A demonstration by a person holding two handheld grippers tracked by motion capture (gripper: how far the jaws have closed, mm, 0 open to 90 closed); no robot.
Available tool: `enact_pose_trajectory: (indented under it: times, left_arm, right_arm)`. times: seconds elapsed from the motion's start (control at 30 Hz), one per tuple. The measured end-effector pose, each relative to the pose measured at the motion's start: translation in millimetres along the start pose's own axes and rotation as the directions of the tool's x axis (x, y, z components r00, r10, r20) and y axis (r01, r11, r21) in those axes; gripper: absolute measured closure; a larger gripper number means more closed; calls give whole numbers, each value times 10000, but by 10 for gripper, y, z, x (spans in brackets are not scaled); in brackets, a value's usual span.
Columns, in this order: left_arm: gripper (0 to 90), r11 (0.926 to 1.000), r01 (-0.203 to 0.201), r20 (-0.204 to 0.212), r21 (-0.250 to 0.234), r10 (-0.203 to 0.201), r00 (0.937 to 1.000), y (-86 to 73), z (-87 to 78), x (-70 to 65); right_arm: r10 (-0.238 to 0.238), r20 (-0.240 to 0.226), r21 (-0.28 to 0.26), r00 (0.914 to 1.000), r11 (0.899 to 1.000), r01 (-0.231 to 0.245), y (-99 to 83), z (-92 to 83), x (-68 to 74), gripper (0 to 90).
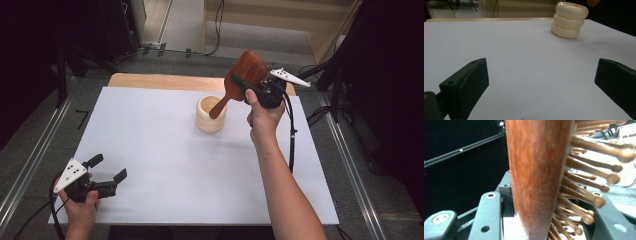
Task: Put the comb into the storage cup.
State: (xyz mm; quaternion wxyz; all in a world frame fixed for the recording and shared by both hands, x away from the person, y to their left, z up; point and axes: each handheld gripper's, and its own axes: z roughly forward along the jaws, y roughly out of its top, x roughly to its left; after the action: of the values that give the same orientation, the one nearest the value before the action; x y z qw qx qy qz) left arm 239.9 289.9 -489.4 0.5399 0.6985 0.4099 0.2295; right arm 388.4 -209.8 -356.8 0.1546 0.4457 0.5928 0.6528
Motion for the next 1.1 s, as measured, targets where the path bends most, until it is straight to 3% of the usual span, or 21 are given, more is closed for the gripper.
enact_pose_trajectory:
  times: [0.73,1.1]
  left_arm:
    - [0,10000,2,80,-37,-1,10000,3,8,1]
    - [0,10000,28,75,-43,-28,10000,3,7,6]
  right_arm:
    - [109,287,-259,9995,9996,-102,138,162,-63,510]
    - [123,451,-198,9989,9997,-114,106,300,-92,510]
